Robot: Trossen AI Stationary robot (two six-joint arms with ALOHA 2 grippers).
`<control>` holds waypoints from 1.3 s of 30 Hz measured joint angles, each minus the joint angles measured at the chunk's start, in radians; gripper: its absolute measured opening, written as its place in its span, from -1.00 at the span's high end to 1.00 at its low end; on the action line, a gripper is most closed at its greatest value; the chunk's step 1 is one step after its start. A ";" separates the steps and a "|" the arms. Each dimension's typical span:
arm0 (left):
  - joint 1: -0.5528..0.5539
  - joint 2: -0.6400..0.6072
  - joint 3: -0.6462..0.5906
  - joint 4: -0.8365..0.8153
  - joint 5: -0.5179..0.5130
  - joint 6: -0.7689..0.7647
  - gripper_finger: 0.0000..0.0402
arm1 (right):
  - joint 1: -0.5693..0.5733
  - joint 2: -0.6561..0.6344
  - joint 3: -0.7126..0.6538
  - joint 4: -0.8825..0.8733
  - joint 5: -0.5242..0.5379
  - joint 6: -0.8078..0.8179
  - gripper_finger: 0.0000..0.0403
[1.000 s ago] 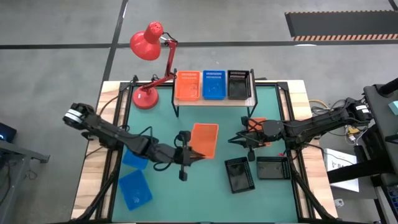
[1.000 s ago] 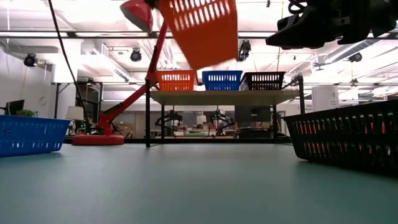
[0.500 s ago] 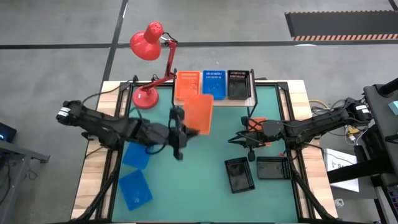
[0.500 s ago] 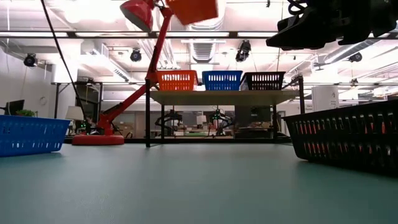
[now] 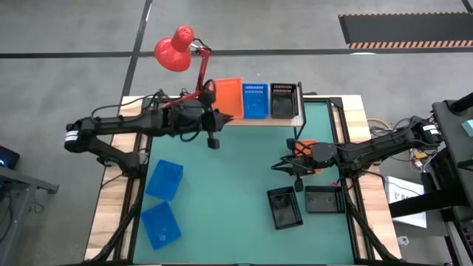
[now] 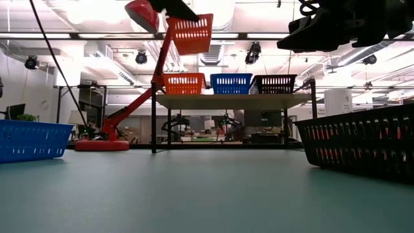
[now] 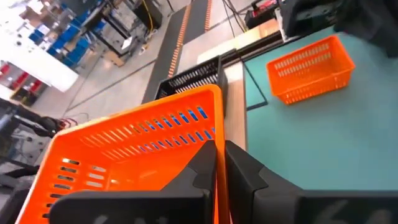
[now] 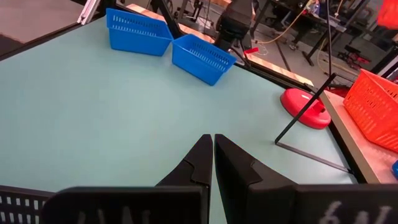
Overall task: Stack baskets on shelf by color
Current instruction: Stack the top orange bin on the other orange bin on the shelf
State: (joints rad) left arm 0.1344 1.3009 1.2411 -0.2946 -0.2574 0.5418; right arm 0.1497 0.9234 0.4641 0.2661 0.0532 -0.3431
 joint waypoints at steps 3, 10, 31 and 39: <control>0.036 0.015 -0.003 -0.001 0.039 0.019 1.00 | 0.000 0.000 0.000 0.000 0.000 0.000 0.96; 0.074 0.048 -0.001 0.006 0.042 0.050 1.00 | 0.000 0.000 0.000 0.000 0.000 0.000 0.96; 0.259 0.054 -0.004 -0.033 0.262 0.139 1.00 | 0.000 0.000 0.000 -0.001 0.000 0.003 0.96; 0.286 0.056 -0.007 -0.057 0.298 0.128 1.00 | 0.000 0.000 0.000 -0.001 0.000 0.003 0.96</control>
State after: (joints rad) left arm 0.4201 1.3567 1.2343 -0.3511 0.0402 0.6694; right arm 0.1497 0.9234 0.4641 0.2651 0.0532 -0.3401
